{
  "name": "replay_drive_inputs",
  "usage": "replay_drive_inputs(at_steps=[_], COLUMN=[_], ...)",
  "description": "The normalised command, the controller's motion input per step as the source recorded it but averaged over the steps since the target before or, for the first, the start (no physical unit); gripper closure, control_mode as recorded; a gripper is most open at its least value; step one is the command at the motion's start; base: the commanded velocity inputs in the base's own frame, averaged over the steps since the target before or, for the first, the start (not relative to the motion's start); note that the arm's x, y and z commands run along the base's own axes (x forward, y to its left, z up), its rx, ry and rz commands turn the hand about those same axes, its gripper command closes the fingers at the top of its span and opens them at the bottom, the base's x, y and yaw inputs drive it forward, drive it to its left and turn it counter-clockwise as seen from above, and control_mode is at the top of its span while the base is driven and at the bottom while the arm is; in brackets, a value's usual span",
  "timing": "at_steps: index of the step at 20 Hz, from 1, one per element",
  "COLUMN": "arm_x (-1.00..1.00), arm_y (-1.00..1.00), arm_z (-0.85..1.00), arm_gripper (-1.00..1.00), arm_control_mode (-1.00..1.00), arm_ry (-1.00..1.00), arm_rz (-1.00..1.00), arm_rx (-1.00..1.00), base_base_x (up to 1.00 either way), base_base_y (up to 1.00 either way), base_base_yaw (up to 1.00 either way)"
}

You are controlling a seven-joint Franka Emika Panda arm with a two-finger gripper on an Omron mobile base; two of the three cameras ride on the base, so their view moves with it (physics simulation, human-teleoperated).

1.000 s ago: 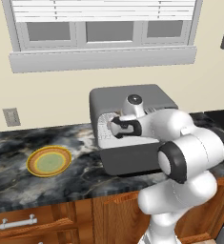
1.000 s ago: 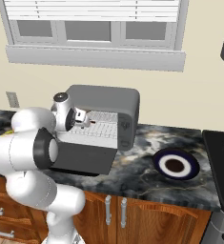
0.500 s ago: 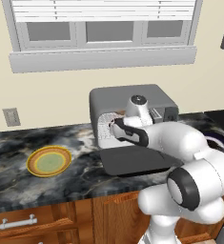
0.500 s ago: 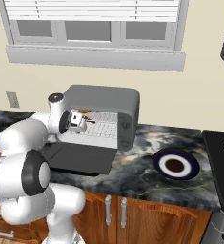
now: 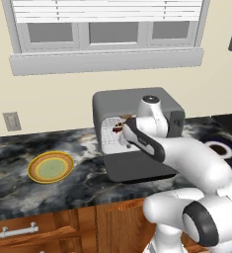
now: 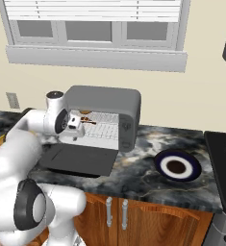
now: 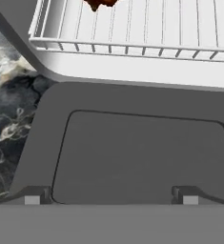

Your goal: Open the toaster oven door. Place the bread on the top rack in the toaster oven and place the chicken drumstick on the bottom rack.

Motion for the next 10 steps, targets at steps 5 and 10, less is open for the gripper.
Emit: replay_drive_inputs(at_steps=[5, 10], arm_x=[-0.68, -0.68], arm_y=[-0.12, -0.11], arm_z=[0.11, 0.11], arm_gripper=[-1.0, -1.0], arm_control_mode=[-1.0, -1.0], arm_ry=[0.0, 0.0], arm_rz=[0.08, 0.04], arm_rx=[0.0, 0.0], base_base_x=[0.0, 0.0], base_base_y=[0.0, 0.0], base_base_yaw=[0.0, 0.0])
